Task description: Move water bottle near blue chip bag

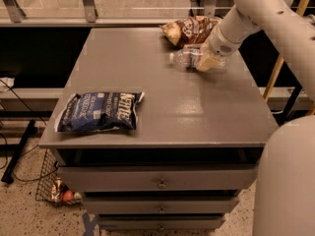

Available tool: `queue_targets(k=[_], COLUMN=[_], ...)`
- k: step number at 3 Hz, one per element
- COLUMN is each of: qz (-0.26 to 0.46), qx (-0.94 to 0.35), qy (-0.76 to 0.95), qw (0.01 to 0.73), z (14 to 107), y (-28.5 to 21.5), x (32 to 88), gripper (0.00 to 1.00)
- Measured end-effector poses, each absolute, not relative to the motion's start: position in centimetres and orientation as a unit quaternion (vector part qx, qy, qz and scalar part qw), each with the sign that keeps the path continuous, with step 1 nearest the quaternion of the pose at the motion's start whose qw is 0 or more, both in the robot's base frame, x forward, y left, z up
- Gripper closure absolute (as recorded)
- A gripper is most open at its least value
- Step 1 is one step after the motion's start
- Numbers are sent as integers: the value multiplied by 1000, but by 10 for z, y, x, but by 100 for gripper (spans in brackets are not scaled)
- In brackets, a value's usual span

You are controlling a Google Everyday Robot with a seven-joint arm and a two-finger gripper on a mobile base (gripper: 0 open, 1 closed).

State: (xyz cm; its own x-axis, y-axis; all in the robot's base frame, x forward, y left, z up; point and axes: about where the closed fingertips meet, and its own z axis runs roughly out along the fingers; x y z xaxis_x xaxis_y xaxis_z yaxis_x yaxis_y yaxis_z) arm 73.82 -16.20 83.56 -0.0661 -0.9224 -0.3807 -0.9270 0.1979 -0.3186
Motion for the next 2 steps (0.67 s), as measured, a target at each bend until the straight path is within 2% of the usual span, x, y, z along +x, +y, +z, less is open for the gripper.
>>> queue_targets(k=[1,2], qz=[8,5], qx=[-643,-661], qy=[718,700], qw=[266,268], z=[850,887], y=[-152,-134], x=[737,725], gripper=[88,100])
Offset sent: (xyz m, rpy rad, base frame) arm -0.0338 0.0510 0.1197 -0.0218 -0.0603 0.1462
